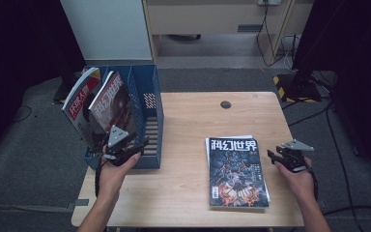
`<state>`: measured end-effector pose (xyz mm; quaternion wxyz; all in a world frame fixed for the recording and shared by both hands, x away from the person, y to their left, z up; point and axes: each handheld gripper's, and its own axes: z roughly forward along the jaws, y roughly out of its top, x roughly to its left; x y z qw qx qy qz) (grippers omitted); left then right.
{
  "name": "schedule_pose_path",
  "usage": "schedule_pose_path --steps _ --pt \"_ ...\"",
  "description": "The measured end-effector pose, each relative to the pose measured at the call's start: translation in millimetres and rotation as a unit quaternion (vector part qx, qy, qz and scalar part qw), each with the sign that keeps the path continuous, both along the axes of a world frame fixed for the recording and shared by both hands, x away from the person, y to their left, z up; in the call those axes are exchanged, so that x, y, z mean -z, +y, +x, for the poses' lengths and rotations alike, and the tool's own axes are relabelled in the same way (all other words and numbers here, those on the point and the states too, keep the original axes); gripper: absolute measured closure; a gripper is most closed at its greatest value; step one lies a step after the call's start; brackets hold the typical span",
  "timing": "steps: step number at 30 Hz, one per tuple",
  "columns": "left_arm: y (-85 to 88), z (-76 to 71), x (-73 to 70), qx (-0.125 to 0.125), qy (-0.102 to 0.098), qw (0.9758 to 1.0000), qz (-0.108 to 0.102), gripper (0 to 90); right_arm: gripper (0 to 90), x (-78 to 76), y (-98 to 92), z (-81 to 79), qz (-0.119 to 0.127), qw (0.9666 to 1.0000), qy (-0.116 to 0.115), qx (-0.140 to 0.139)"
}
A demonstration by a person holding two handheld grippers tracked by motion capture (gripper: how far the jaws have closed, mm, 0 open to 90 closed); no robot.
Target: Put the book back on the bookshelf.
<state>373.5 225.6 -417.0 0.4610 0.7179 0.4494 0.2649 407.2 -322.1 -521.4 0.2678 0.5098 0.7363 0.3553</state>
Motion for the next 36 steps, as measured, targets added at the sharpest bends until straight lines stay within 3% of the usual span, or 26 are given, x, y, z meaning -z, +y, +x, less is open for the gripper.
schedule_pose_path --steps 7,9,15,22,29,36 --pt "-14.3 7.2 3.7 0.027 0.007 0.9996 -0.009 39.4 64.2 -5.2 1.3 -2.1 0.004 0.9999 -0.01 -0.01" --pt "-22.1 9.4 5.3 0.045 0.011 0.9988 -0.014 37.9 66.0 -7.7 3.1 -3.2 0.007 0.9998 -0.015 -0.014" --pt "-48.2 12.6 11.1 0.082 0.019 0.9964 -0.006 28.0 66.5 -15.6 12.1 -6.2 0.015 0.999 -0.031 -0.028" --pt "-84.5 18.5 20.8 0.121 0.034 0.992 -0.009 24.3 56.5 -17.6 22.4 -6.5 0.023 0.9978 -0.034 -0.052" --pt "-121.1 20.6 40.9 0.143 0.06 0.9879 0.008 22.1 42.7 -11.2 33.3 -4.8 0.031 0.9964 -0.016 -0.078" --pt "-139.0 17.0 61.0 0.163 0.084 0.983 0.011 14.7 36.0 -4.0 43.6 -3.6 0.04 0.9943 0.008 -0.098"
